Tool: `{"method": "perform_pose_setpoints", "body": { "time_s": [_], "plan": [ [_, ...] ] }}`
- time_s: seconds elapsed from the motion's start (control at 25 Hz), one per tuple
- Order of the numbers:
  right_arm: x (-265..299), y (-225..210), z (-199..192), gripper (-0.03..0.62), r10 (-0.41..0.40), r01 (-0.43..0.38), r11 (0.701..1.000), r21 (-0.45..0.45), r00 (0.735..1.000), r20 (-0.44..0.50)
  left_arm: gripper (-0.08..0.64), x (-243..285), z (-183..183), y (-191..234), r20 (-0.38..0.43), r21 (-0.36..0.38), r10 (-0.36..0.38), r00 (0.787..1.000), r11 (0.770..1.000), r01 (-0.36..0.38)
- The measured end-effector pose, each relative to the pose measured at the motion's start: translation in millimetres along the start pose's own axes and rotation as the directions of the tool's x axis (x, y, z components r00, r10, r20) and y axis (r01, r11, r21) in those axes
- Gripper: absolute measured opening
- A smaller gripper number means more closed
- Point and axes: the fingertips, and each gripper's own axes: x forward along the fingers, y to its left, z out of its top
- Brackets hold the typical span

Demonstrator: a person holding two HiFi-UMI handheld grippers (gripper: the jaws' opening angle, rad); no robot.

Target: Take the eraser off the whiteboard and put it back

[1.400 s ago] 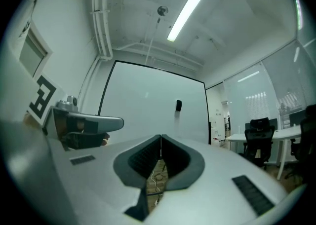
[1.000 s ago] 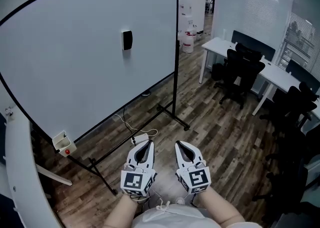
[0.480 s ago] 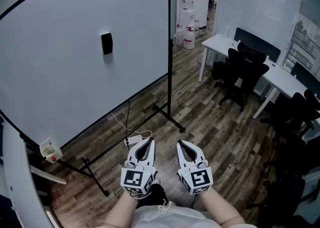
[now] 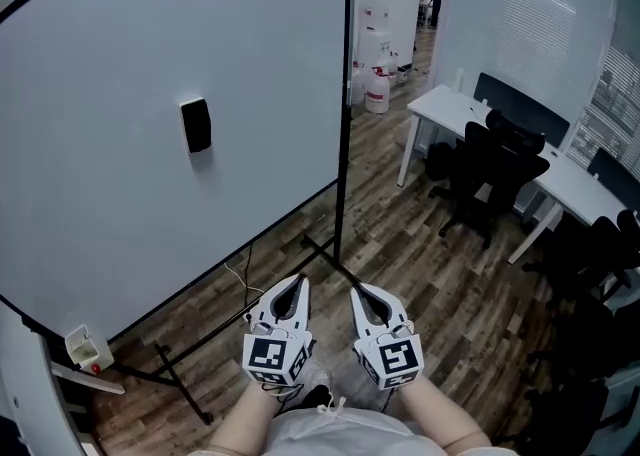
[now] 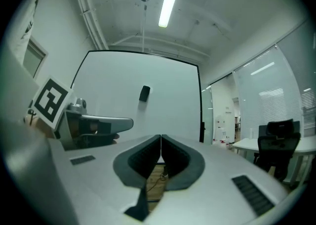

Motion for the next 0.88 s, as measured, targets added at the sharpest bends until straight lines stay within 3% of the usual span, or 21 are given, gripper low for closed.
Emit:
{"method": "perform_pose_setpoints", "body": {
  "time_s": [0.36,0.56,0.72,0.88],
  "plan": [
    [140.0,-12.8,21.1,0.026,0.088,-0.086,0.996,-0.026,0.995,0.057,0.017,74.8,25.5,110.4,0.053,0.058,0.101,0.993,0.993,-0.104],
    [191.1,-5.5,21.4,0.026,0.196,-0.195,0.981,-0.024,0.978,0.068,0.017,90.3,24.4,148.0,0.047,0.075,0.206,0.977,0.975,-0.209],
    [227.9,-0.3,21.7,0.026,0.304,-0.304,0.953,-0.008,0.949,0.078,0.017,99.3,25.0,171.8,0.046,0.108,0.300,0.953,0.947,-0.303],
    [257.5,3.9,23.2,0.026,0.442,-0.442,0.897,-0.015,0.892,0.091,0.017,103.1,35.5,193.3,0.087,0.136,0.426,0.900,0.890,-0.435]
  ]
}}
